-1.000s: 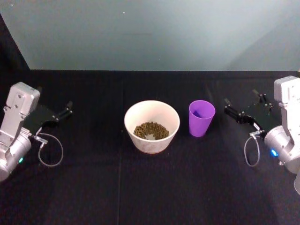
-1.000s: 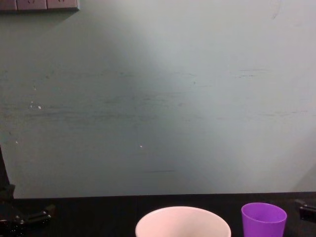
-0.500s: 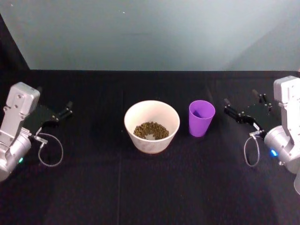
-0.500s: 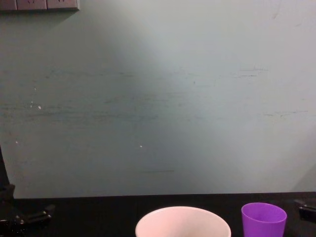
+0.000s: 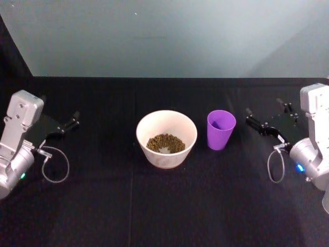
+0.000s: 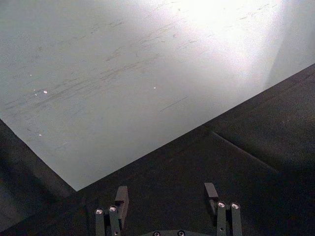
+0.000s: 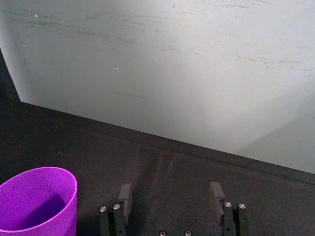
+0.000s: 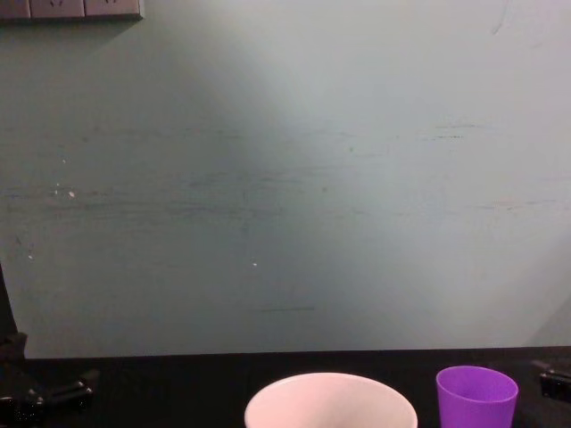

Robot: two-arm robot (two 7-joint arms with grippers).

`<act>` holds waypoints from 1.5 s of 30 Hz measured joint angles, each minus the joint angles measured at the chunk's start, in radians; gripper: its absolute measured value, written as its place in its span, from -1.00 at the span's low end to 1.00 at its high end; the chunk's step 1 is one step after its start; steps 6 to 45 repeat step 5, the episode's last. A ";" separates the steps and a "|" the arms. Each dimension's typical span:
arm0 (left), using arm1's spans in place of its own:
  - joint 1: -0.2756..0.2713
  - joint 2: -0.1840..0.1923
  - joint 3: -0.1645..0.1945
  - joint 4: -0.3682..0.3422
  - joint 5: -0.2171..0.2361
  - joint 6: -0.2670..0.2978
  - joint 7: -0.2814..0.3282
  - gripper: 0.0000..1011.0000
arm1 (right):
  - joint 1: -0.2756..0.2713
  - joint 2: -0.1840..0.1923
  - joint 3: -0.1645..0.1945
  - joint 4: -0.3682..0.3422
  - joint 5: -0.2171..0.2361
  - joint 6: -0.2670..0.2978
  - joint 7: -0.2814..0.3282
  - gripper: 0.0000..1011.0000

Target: Pick up the cup and pour the mung beans from the cup into the bowl.

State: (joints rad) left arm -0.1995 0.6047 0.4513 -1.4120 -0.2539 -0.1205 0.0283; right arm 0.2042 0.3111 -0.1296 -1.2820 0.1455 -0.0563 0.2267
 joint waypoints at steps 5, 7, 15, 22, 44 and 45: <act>0.000 0.000 0.000 0.000 0.000 0.000 0.000 0.98 | 0.000 0.000 0.000 0.000 0.000 0.000 0.000 0.98; 0.000 0.000 0.000 0.000 0.000 0.000 0.000 0.98 | 0.000 0.000 0.000 0.000 0.000 0.000 0.000 0.98; 0.000 0.000 0.000 0.000 0.000 0.000 0.000 0.98 | 0.000 0.000 0.000 0.000 0.000 0.000 0.000 0.98; 0.000 0.000 0.000 0.000 0.000 0.000 0.000 0.98 | 0.000 0.000 0.000 0.000 0.000 0.000 0.000 0.98; 0.000 0.000 0.000 0.000 0.000 0.000 0.000 0.98 | 0.000 0.000 0.000 0.000 0.000 0.000 0.000 0.98; 0.000 0.000 0.000 0.000 0.000 0.000 0.000 0.98 | 0.000 0.000 0.000 0.000 0.000 0.000 0.000 0.98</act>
